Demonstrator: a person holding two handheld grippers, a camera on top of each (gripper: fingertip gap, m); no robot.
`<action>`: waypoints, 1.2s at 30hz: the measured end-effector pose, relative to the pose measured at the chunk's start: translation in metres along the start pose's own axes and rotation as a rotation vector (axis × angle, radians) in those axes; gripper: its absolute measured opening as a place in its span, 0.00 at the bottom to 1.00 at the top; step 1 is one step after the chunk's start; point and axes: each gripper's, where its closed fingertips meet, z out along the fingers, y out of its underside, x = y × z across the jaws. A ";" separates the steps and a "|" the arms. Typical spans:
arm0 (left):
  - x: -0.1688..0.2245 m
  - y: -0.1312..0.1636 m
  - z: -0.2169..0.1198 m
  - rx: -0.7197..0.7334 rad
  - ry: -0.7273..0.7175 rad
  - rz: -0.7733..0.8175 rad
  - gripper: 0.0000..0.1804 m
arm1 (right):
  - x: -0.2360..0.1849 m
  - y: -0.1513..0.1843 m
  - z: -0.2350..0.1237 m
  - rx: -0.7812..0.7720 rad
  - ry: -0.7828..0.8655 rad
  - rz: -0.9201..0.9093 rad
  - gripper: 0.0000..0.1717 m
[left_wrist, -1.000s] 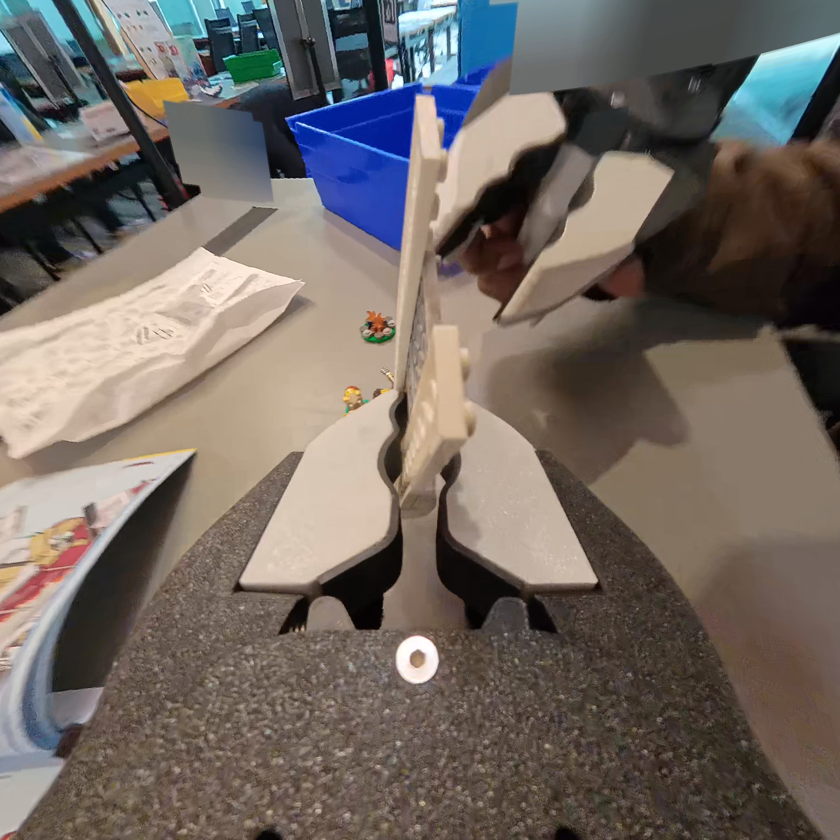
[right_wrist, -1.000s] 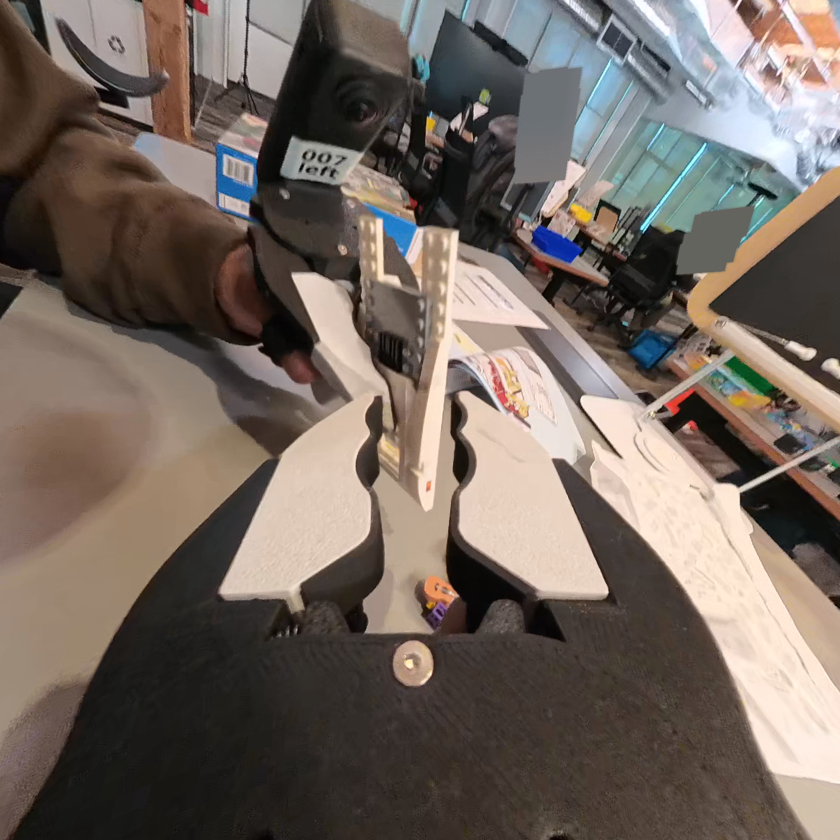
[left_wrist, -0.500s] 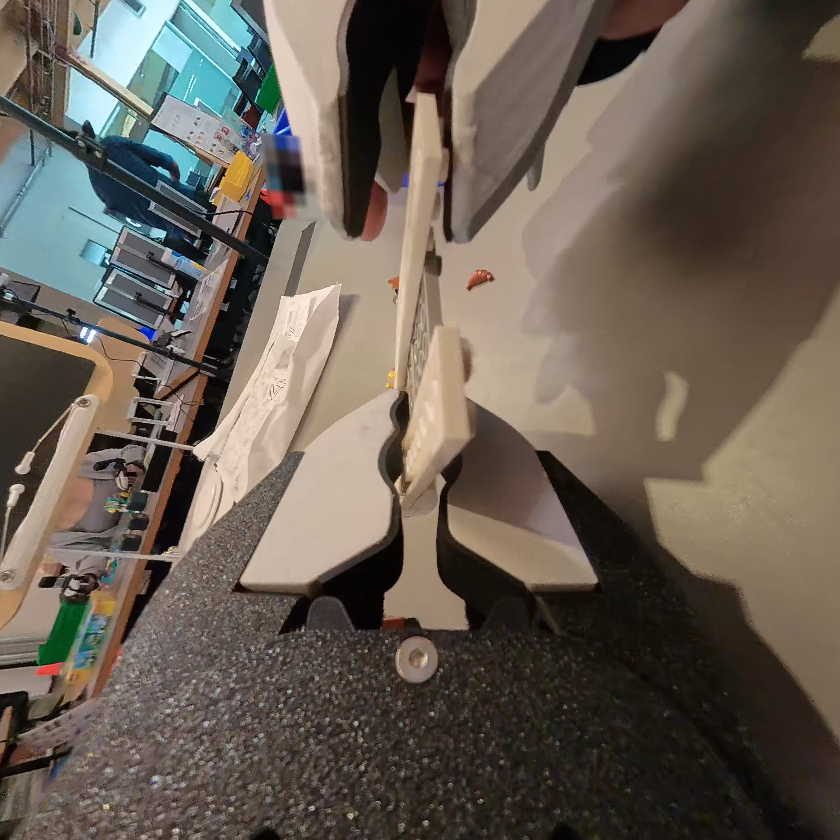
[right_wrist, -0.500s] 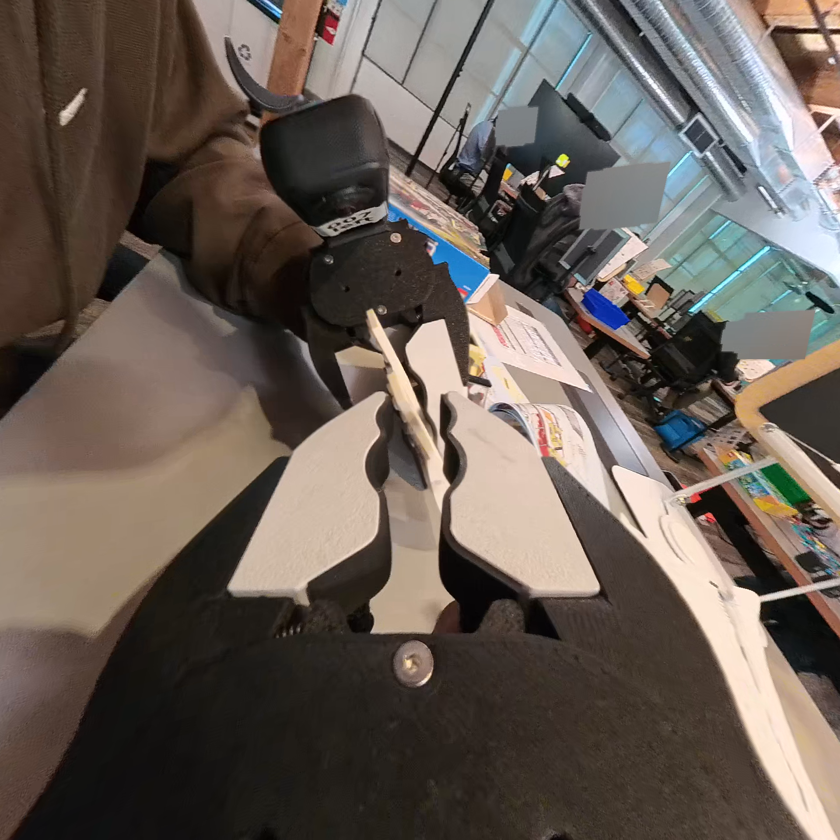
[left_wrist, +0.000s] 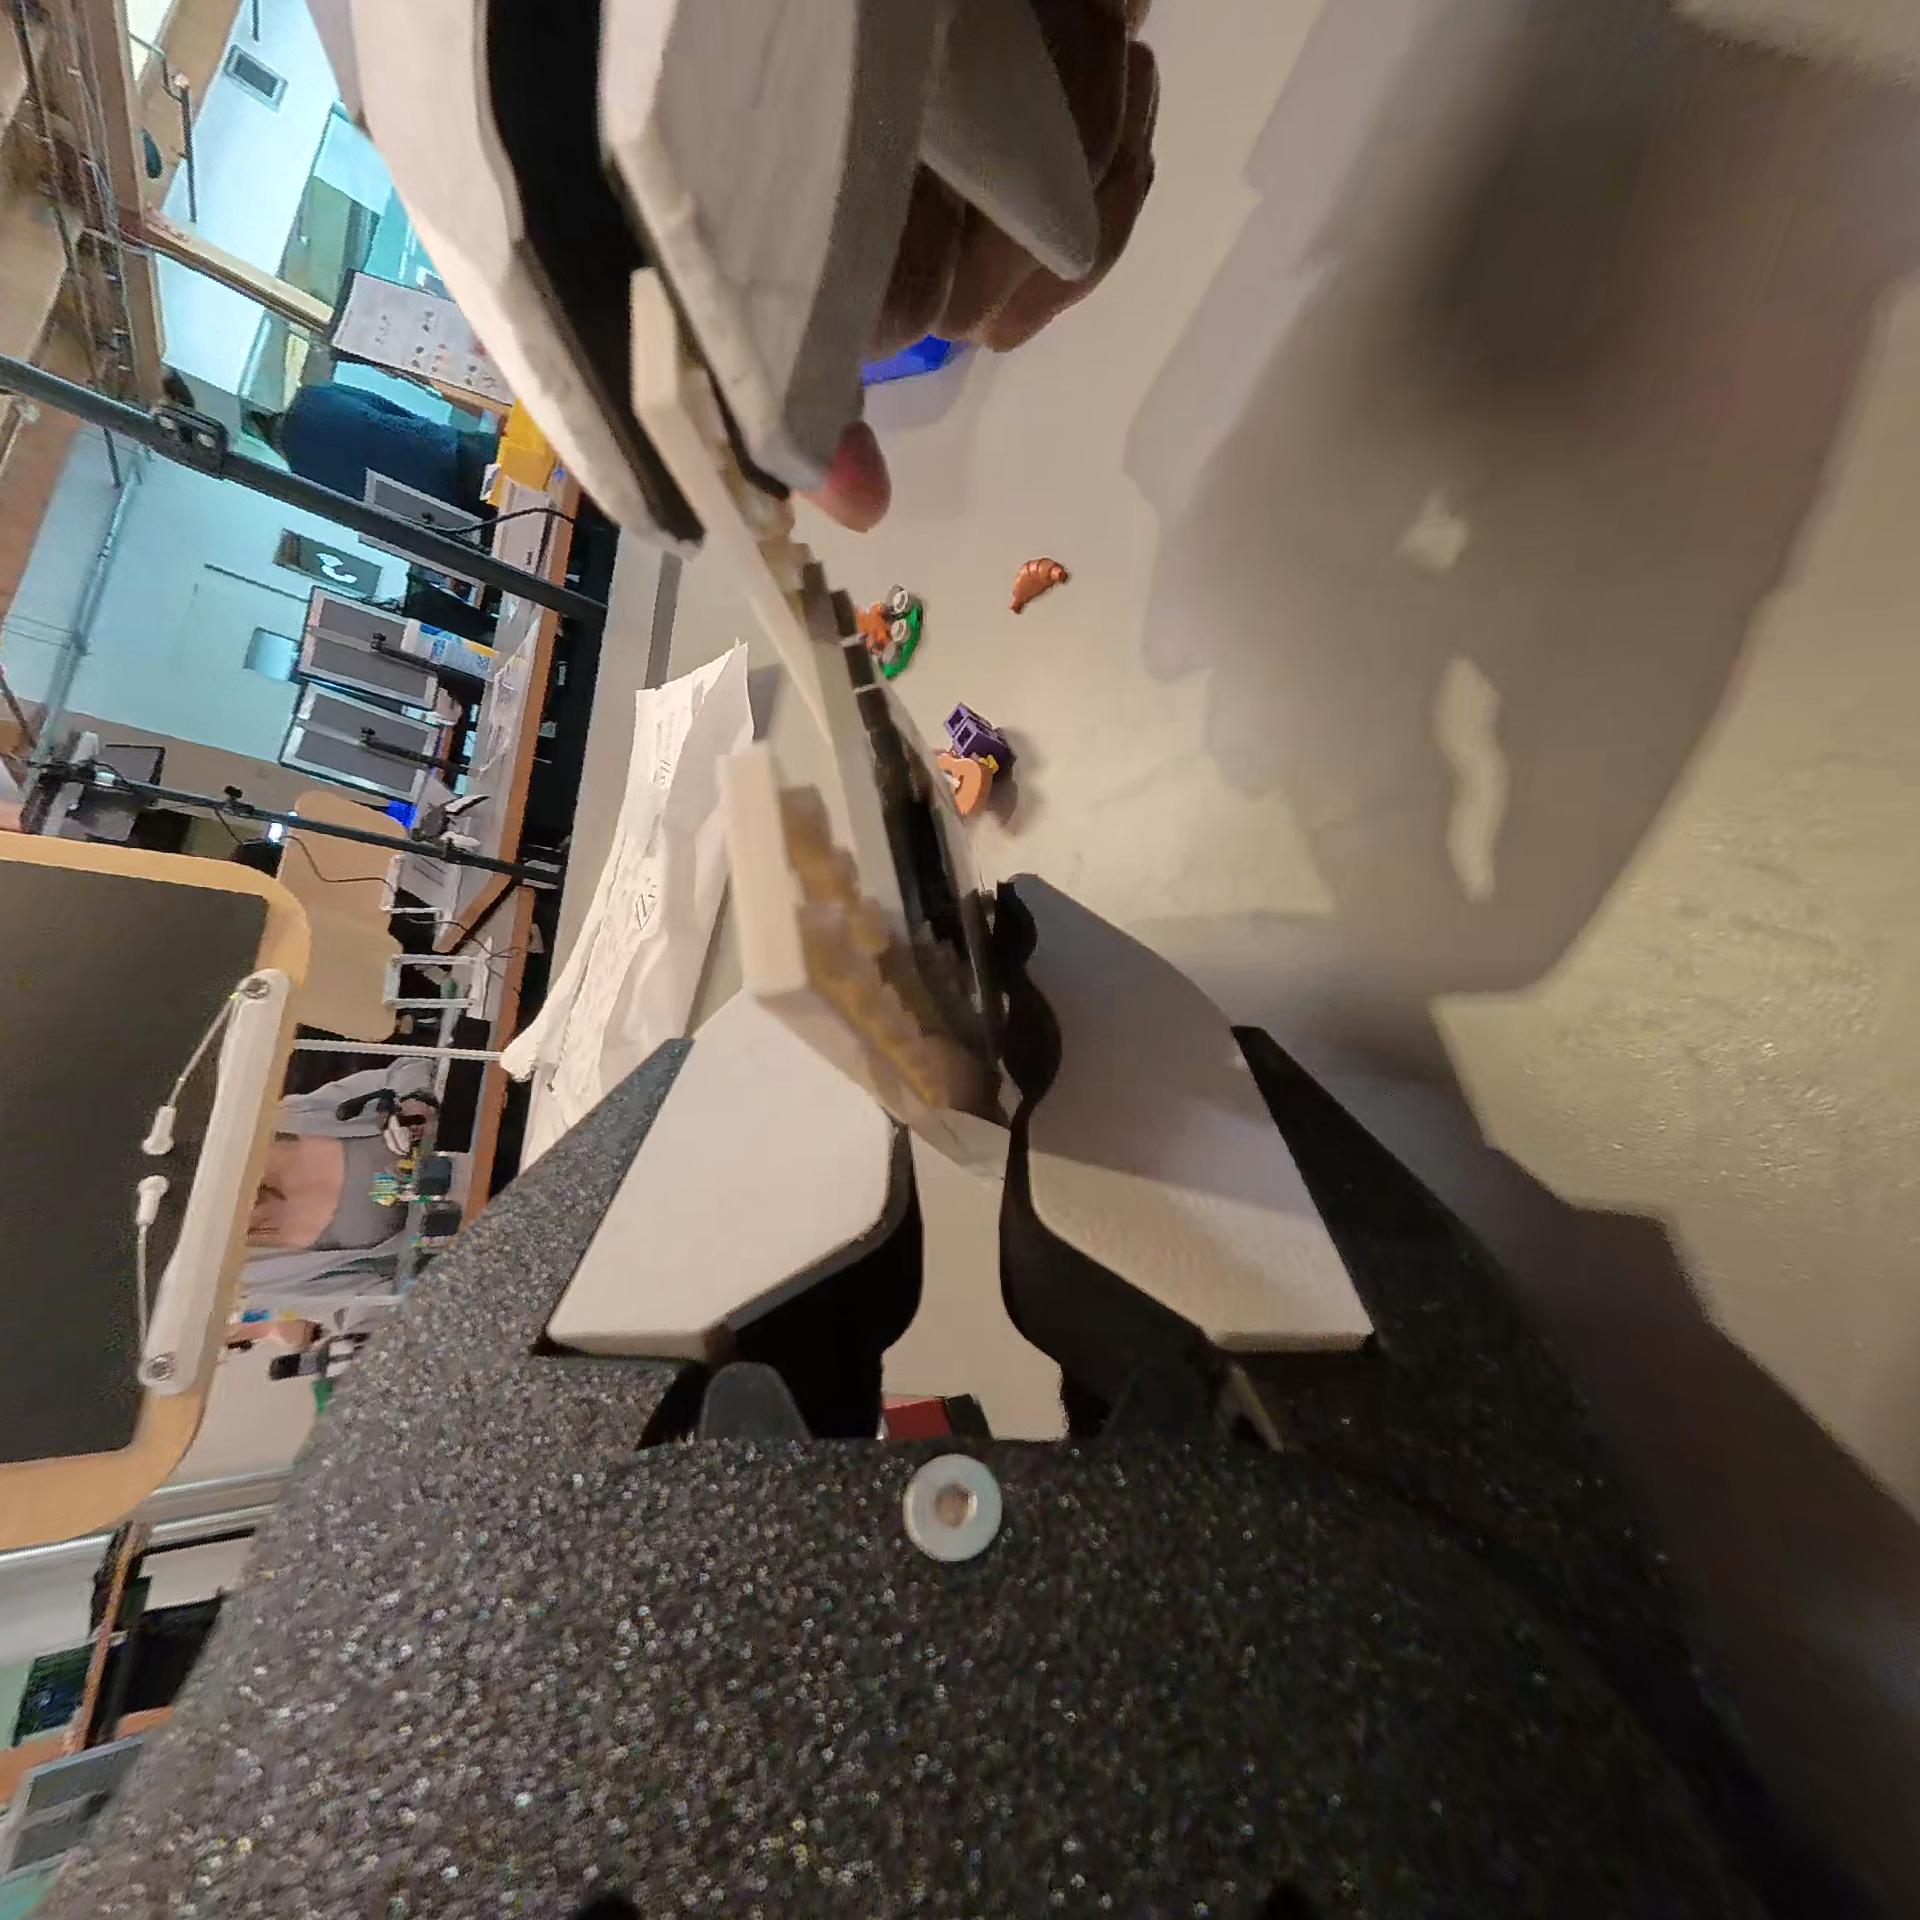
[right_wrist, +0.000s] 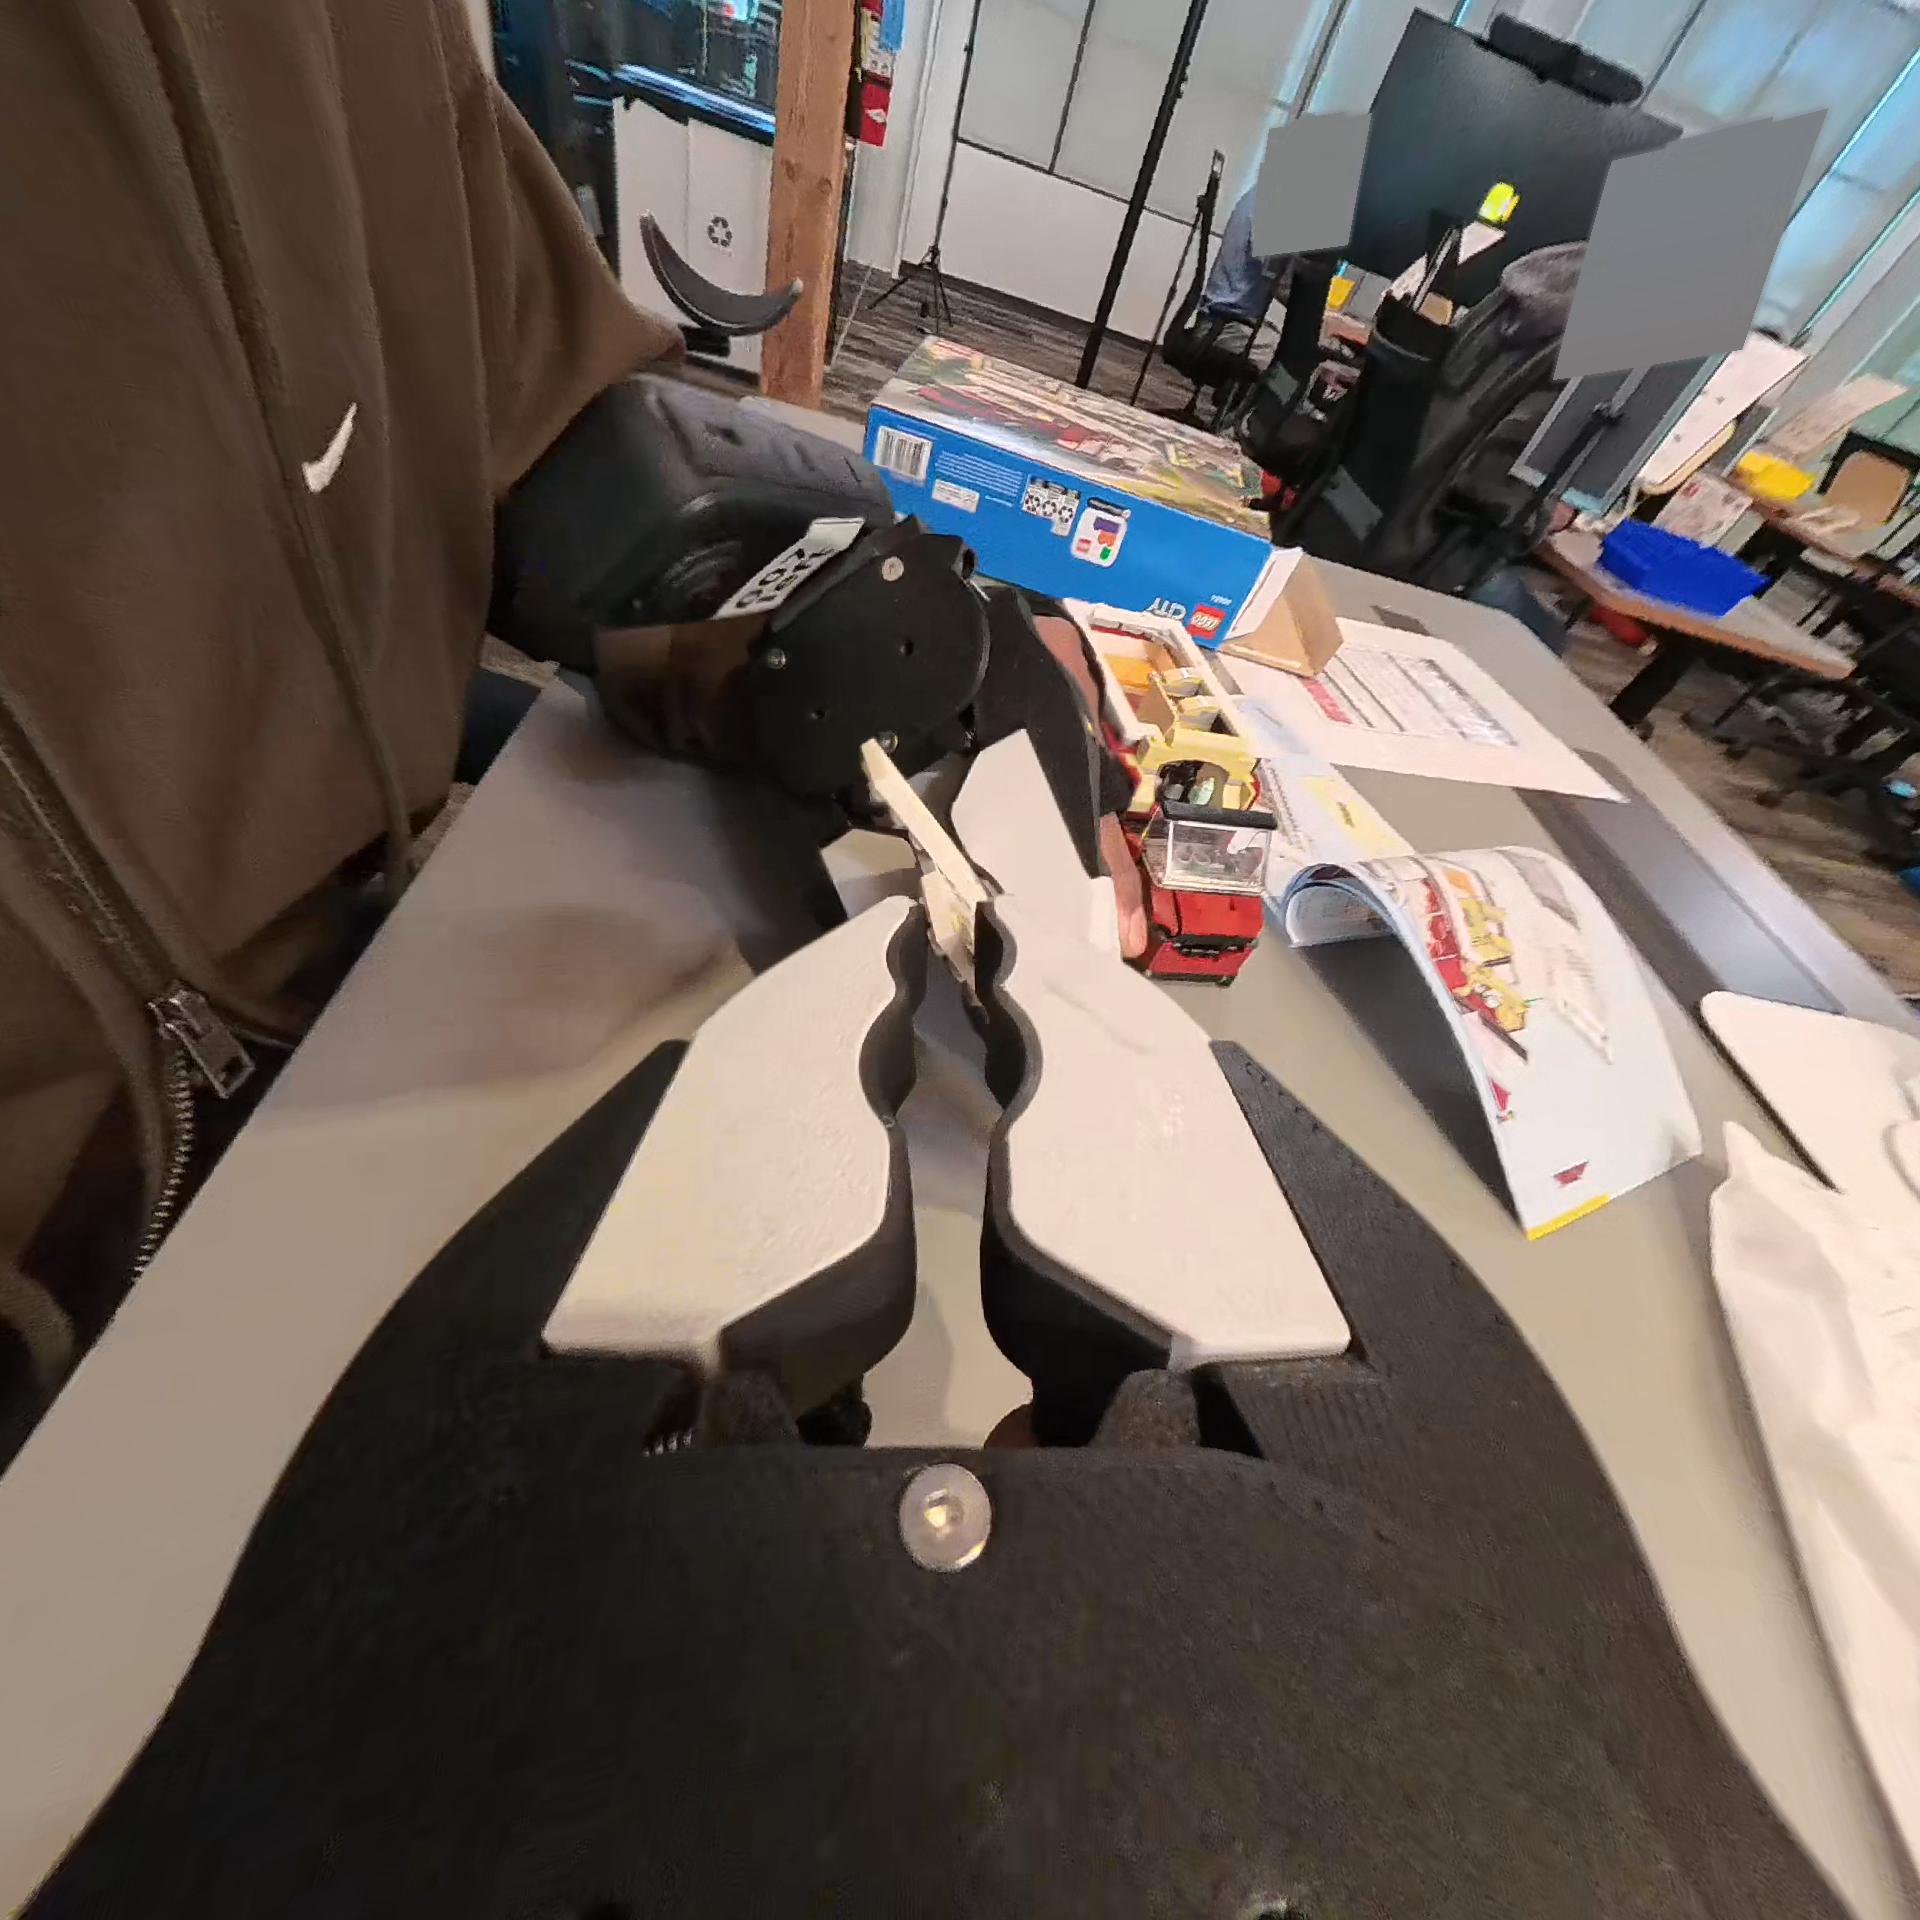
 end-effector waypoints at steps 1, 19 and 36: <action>0.000 0.001 0.000 -0.003 -0.006 0.004 0.07 | 0.001 0.001 0.000 0.001 -0.003 0.023 0.05; -0.003 0.010 0.004 -0.068 -0.067 0.082 0.07 | 0.012 0.007 0.001 0.053 0.086 0.171 0.05; 0.020 0.010 0.011 -0.076 -0.003 0.190 0.06 | 0.032 0.007 -0.013 0.016 0.323 -0.006 0.03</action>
